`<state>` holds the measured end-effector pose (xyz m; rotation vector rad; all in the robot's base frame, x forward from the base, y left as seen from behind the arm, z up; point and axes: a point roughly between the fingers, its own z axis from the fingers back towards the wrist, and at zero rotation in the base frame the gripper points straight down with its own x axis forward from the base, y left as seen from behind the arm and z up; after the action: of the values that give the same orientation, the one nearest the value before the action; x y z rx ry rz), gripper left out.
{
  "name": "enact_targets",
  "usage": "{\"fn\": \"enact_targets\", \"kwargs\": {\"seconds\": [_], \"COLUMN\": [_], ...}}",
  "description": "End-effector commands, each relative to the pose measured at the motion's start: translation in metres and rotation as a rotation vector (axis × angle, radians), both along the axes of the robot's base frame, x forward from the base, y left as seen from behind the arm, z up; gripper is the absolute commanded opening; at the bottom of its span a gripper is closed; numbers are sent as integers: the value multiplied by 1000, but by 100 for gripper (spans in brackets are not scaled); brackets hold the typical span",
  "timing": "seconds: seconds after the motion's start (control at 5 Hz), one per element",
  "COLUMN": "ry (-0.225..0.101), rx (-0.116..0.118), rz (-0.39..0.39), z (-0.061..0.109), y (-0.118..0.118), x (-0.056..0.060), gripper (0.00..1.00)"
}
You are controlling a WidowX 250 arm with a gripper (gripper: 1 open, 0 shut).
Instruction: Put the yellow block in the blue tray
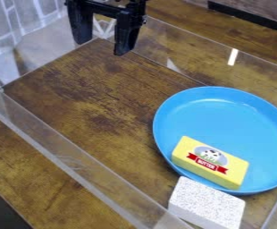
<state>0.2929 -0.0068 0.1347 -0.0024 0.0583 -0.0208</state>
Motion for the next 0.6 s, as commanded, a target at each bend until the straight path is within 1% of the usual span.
{"fn": "enact_targets", "kwargs": {"seconds": [0.0,0.2,0.4], "ry": [16,25,19], "rx": [-3,-11,-16], "rz": [-29,-150,-333], "z": [-5,-8,-6], "y": [-3,-20,-52], "x": [1,4,8], "gripper": [100,100,100]}}
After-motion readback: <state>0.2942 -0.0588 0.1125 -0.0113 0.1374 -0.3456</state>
